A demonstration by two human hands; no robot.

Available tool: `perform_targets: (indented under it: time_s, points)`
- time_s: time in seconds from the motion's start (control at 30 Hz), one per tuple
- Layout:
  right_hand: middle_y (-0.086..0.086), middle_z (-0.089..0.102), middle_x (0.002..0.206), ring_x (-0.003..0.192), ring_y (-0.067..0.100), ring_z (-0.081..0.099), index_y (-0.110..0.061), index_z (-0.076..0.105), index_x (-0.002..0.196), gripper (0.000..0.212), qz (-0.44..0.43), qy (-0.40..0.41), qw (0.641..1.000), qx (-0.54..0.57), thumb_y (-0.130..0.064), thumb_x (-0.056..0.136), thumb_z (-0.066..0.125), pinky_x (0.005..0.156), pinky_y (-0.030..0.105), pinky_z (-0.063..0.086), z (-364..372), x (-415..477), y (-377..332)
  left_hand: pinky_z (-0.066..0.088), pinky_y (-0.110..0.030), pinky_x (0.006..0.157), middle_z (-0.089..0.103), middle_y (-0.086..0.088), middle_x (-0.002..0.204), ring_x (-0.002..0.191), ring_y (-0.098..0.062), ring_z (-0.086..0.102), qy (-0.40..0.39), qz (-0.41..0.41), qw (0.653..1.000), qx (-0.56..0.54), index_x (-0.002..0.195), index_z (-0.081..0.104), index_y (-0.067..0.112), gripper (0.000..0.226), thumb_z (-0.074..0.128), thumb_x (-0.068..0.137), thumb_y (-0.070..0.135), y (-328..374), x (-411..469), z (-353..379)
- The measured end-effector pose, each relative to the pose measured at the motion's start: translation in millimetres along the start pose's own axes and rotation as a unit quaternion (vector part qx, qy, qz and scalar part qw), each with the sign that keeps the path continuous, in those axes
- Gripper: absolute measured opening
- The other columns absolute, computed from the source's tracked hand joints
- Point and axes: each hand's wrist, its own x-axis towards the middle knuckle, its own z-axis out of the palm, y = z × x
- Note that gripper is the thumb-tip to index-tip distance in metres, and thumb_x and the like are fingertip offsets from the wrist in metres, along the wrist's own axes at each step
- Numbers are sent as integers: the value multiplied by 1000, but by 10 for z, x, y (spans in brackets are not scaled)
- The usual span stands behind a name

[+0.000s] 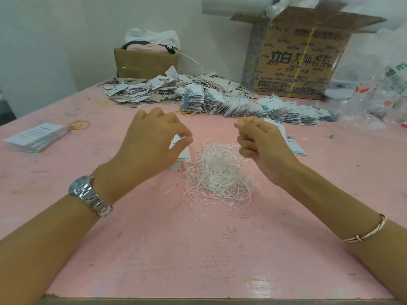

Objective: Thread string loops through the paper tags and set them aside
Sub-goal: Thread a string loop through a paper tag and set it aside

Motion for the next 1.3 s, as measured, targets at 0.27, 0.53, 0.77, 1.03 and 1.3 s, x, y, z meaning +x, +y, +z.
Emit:
perform_targets:
  time_s: [0.27,0.53,0.77,1.03,1.3]
  points:
    - [-13,27,53,41,4,20,-13,64,89,5,38,6,999,-13,-16,93,64,34,14,20,-15,10,32,29,-34,85,64,17,123,111,-13,48,-154,23,978,135,120,65,38,67,40,76,82,-109,27,19]
    - [-13,33,51,42,5,21,-11,65,92,6,44,-9,998,-42,-17,91,65,35,15,20,29,-16,112,17,-31,72,67,16,113,102,-11,50,-156,38,976,149,109,69,41,44,51,83,72,-61,19,-44]
    - [-10,46,57,44,5,25,-15,62,88,7,56,1,997,-59,-19,94,63,39,15,23,20,-12,140,14,-30,73,71,13,104,93,-14,53,-82,59,987,123,101,74,38,31,50,93,56,-16,19,-108]
    - [8,74,87,38,7,22,-16,54,91,7,87,-46,995,-4,-18,97,56,38,17,22,28,-21,108,32,-36,69,72,0,78,66,-23,61,256,230,930,127,75,73,13,24,64,95,23,226,0,-179]
    - [4,35,62,40,8,22,-12,67,82,10,25,-33,999,-22,-22,81,70,41,18,19,-17,-4,129,33,-34,68,71,4,81,70,-22,64,234,314,913,115,75,73,18,30,64,96,38,306,-56,-18]
